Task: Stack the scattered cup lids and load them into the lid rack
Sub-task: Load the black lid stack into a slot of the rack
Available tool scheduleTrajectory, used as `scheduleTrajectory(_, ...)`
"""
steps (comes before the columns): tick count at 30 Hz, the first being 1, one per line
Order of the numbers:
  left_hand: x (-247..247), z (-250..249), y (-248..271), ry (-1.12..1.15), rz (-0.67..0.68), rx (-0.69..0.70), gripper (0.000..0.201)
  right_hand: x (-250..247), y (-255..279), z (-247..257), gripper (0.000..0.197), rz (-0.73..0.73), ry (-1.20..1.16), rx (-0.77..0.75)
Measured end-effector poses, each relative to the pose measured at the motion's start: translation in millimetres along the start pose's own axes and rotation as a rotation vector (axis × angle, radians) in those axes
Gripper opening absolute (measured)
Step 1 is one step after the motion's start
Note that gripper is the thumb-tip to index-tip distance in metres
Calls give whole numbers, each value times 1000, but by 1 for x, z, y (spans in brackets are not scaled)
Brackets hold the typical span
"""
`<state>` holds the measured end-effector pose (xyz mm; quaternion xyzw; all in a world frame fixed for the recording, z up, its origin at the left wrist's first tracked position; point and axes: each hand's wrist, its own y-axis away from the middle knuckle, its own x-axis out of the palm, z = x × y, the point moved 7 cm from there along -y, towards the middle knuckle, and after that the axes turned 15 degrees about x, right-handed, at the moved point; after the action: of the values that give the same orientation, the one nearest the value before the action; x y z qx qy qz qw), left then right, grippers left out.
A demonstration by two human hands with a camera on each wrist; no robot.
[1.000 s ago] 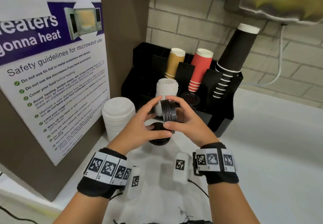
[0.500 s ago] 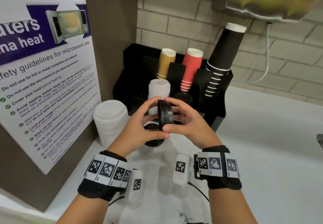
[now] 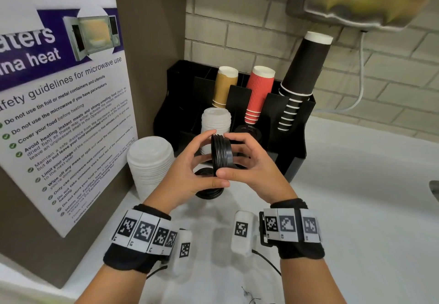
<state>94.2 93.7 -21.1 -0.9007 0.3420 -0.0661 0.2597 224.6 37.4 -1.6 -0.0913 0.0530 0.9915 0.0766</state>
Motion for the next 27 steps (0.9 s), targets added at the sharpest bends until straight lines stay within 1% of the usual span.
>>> scheduleTrajectory(6, 3, 3, 0, 30, 6, 1, 98, 2, -1, -1, 63, -33, -3, -13)
scheduleTrajectory(8, 2, 3, 0, 61, -25, 0, 99, -2, -5, 3, 64, -67, 2, -29)
scheduleTrajectory(10, -5, 0, 0, 49, -94, 4, 89, -18, -14, 11, 66, -177, 32, -76)
scheduleTrajectory(12, -16, -4, -1, -30, -154, 9, 73, -47, -26, 21, 70, -339, 96, -114)
scheduleTrajectory(14, -28, -7, 1, -78, -203, 10, 61, -77, -42, 30, 77, -460, 218, -110)
scheduleTrajectory(15, -33, -7, 2, -87, -222, 12, 57, -88, -52, 32, 79, -482, 306, -86)
scheduleTrajectory(17, -39, -8, 4, -98, -248, 15, 45, -99, -74, 33, 77, -459, 550, -9)
scheduleTrajectory(18, -40, -8, 5, -105, -255, 13, 39, -100, -85, 31, 77, -422, 685, 37)
scheduleTrajectory(20, -42, -5, 7, -111, -259, 9, 35, -94, -101, 24, 80, -336, 906, 136)
scheduleTrajectory(22, -43, -4, 8, -116, -259, 1, 34, -87, -111, 19, 84, -278, 1030, 198)
scheduleTrajectory(24, -44, -4, 9, -125, -264, -2, 34, -82, -116, 20, 84, -261, 1112, 210)
scheduleTrajectory(27, -48, -2, 10, -136, -277, -10, 33, -81, -119, 24, 81, -258, 1175, 218)
